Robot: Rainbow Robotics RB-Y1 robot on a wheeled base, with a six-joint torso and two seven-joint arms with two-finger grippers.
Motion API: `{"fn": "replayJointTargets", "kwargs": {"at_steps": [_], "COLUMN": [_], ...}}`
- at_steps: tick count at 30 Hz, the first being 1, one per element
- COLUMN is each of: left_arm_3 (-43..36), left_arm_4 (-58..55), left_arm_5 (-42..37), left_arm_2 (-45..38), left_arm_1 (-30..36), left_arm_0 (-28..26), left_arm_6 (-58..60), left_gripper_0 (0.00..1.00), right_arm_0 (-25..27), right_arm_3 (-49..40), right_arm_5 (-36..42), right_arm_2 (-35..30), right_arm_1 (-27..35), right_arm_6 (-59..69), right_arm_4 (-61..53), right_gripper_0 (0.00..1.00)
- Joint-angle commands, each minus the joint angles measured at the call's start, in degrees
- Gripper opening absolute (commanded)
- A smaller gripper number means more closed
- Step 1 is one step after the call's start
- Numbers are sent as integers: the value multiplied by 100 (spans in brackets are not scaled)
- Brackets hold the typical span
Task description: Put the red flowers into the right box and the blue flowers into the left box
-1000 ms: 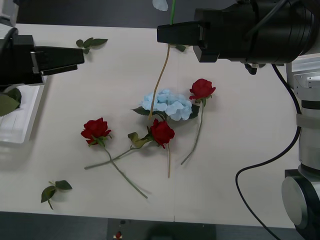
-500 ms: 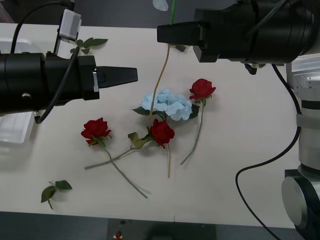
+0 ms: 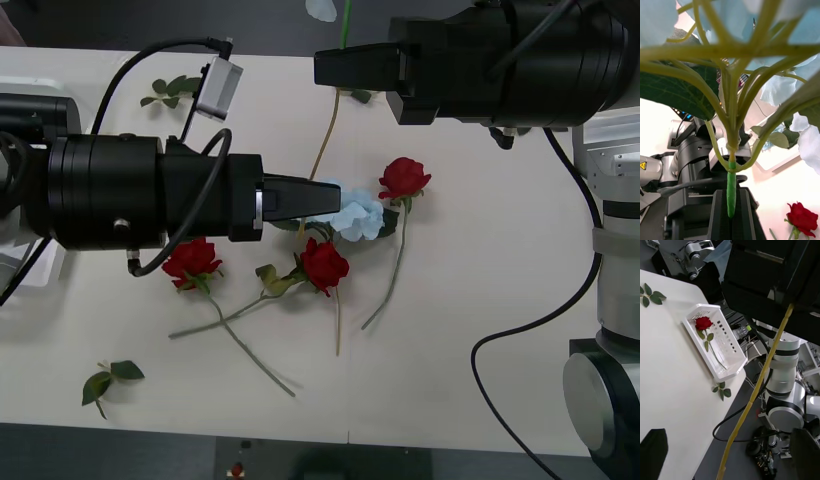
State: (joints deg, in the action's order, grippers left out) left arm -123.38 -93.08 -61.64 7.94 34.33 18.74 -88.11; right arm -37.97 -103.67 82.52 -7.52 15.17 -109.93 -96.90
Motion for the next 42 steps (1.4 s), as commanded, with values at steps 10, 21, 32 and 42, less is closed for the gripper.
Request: {"fn": "replayJointTargets", "kwargs": {"at_steps": [10, 21, 32, 42], "left_arm_3": [-169, -169, -169, -169], "left_arm_4": [352, 475, 185, -825], "left_arm_5": [38, 99, 126, 91], "left_arm_2": [94, 85, -355, -1383], "left_arm_1": [-269, -208, 214, 979], "left_arm_0": [174, 209, 121, -644], "left_arm_6": [-180, -180, -162, -259], "left_gripper_0": [0, 0, 0, 0], "right_arm_0": [-149, -149, -149, -149], "right_arm_3": [-110, -110, -110, -110], "right_arm_5": [-17, -17, -17, -17], "right_arm_2": [-39, -39, -39, -39], "right_arm_1": [-67, -67, -67, -67], "right_arm_6": [-134, -134, -134, -134], "right_arm_4": [-39, -39, -39, -39], "right_gripper_0": [0, 14, 100, 100]}}
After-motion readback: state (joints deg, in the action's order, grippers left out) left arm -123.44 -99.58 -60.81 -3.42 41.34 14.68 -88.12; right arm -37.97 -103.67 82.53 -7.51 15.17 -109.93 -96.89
